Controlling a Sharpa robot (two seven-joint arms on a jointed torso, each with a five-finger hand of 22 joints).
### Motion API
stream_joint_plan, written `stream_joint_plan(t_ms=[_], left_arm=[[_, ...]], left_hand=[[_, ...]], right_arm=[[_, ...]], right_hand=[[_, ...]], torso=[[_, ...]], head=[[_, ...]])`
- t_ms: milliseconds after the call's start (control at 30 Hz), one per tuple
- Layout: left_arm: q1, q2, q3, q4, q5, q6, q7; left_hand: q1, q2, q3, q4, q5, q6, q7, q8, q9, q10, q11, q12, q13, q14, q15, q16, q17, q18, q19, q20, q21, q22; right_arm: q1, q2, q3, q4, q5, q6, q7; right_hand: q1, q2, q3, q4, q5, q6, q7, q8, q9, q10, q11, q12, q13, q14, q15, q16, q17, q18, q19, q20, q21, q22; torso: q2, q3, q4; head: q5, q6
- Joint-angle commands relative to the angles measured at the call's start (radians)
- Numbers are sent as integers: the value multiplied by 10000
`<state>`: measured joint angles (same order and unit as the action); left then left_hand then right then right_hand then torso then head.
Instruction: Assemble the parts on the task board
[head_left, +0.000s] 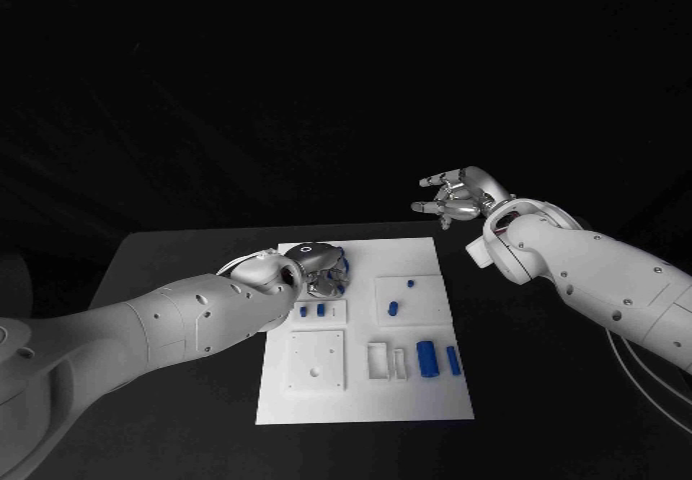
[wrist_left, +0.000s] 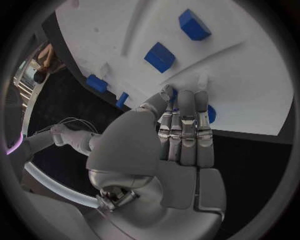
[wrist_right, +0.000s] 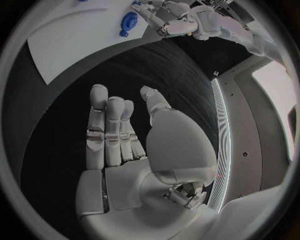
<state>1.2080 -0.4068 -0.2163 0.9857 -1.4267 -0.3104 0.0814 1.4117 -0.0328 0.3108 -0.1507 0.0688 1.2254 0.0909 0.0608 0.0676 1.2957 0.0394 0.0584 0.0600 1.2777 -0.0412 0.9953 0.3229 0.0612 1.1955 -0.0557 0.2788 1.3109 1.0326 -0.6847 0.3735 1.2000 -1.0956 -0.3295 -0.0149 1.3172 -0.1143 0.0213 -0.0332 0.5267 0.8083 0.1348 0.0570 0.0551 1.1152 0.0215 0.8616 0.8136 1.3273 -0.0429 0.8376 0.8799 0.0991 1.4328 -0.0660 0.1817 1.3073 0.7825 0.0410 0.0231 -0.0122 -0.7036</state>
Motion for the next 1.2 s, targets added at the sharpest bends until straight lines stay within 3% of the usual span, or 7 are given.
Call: stream_joint_plan(t_ms=[33, 167, 400, 600, 933, 1133, 1200], left_arm=[[-37, -102, 20, 157, 243, -212, 212], [-38, -231, 140, 355, 426, -293, 285], [-35, -553, 571, 737, 943, -231, 252], [8, -1054, 875, 1234, 1297, -22, 92], [100, -1848, 974, 1818, 1825, 704, -179], [106, -2058, 974, 1910, 1700, 795, -208], [106, -2082, 971, 1905, 1523, 842, -172]], left_hand=[[-53, 64, -46, -4, 32, 47, -5, 24, 5, 11, 15, 10, -5, 78, 15, 56, 14, 203, 14, -34, 74, 184], [-72, 62, -34, 0, 29, 37, -5, 27, 7, 2, 17, 10, -5, 94, 15, 96, 21, 208, 25, -32, 96, 181], [-121, 70, -7, 16, 41, 36, -6, 23, 6, -19, 23, 9, -5, 72, 21, 121, 12, 204, 18, -26, 112, 174], [-127, 64, 0, 11, 41, 39, -7, 27, 8, -29, 26, 8, -5, 68, 23, 121, 6, 204, 10, -24, 113, 174], [-132, 67, 4, 4, 35, 46, -7, 28, 8, -22, 25, 8, -5, 34, 29, 109, -23, 197, -35, -17, 118, 176], [-108, 62, -5, -4, 33, 45, -5, 29, 8, -20, 26, 10, -4, 30, 28, 106, -36, 198, -48, -18, 127, 179], [-107, 60, -6, -4, 33, 44, -4, 29, 8, -21, 26, 10, -4, 28, 28, 105, -37, 198, -50, -18, 128, 179]], right_arm=[[-2, 15, 5, -4, 23, 8, 109], [-3, 14, 5, -22, 27, 10, 114], [-3, 4, 5, -18, 30, 13, 111], [-3, -49, 5, -23, 31, 14, 101], [-3, -59, 5, -50, 32, 20, 95], [-3, -69, 5, -48, 32, 19, 92], [-3, -71, 5, -46, 32, 20, 91]], right_hand=[[-120, 14, 51, 0, 54, 81, -6, -15, 9, -45, -13, 52, 2, -22, -33, 43, -1, 121, 62, 14, 13, 188], [-120, 14, 51, 0, 54, 81, -6, -15, 9, -45, -13, 52, 2, -22, -33, 43, -1, 121, 62, 14, 13, 188], [-120, 14, 51, 0, 54, 81, -6, -15, 9, -45, -13, 52, 2, -22, -33, 43, -1, 121, 62, 14, 13, 188], [-120, 14, 51, 0, 54, 81, -6, -15, 9, -45, -13, 52, 2, -22, -33, 43, -1, 121, 62, 14, 13, 188], [-120, 14, 51, 0, 54, 81, -6, -15, 9, -45, -13, 52, 2, -22, -33, 43, -1, 121, 62, 14, 13, 188], [-120, 14, 51, 0, 54, 81, -6, -15, 9, -45, -13, 52, 2, -22, -33, 43, -1, 121, 62, 14, 13, 188], [-120, 14, 51, 0, 54, 81, -6, -15, 9, -45, -13, 52, 2, -22, -33, 43, -1, 121, 62, 14, 13, 188]], torso=[[11, -4, -3], [5, -17, 24], [-14, 10, 23], [-38, -4, 59], [-40, -7, 98], [-48, -28, 101], [-42, -16, 85]], head=[[32, 46], [30, 37], [76, 47], [67, -15], [81, -75], [95, -98], [105, -90]])
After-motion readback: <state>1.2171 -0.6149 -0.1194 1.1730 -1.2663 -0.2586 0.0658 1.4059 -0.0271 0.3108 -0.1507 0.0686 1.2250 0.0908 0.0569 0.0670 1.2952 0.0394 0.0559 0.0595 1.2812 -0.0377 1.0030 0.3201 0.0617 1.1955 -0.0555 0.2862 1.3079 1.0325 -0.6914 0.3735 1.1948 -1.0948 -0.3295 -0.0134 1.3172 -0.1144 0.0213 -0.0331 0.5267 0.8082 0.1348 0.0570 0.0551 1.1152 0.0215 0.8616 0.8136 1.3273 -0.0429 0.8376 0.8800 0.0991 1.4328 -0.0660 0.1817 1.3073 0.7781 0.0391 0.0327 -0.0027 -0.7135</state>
